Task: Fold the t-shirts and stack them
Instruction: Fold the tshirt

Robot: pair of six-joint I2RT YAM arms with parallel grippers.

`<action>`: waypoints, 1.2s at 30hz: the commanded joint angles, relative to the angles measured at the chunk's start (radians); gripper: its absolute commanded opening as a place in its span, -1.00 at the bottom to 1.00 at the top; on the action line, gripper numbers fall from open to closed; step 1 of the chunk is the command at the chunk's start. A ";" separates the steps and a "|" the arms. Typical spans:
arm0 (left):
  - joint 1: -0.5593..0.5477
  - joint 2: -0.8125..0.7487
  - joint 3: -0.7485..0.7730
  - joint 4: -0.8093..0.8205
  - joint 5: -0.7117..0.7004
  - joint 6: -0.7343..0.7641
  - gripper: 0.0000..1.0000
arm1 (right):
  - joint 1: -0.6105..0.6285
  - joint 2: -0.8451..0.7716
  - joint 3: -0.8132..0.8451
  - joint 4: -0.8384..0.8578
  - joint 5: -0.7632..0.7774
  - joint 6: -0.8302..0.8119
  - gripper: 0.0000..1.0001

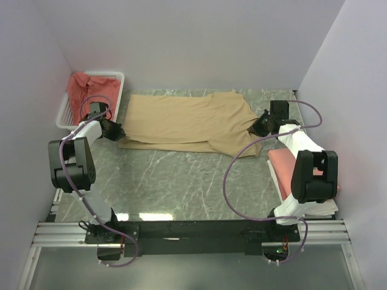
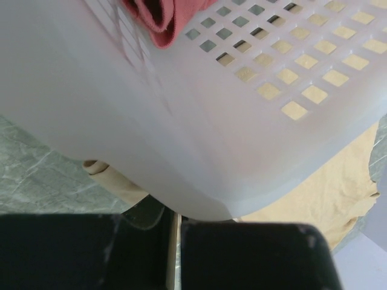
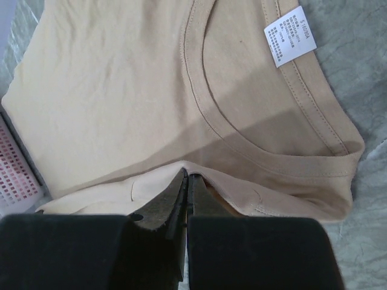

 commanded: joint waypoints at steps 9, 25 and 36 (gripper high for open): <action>0.034 -0.007 0.070 0.045 -0.021 0.008 -0.99 | -0.020 -0.017 0.028 0.057 -0.022 0.000 -1.00; 0.035 0.119 0.167 0.068 0.011 0.019 -0.99 | -0.028 0.063 0.042 0.083 -0.035 0.003 -1.00; 0.035 0.130 0.211 0.105 0.046 0.070 -0.21 | -0.034 0.109 0.077 0.088 -0.053 -0.009 -0.28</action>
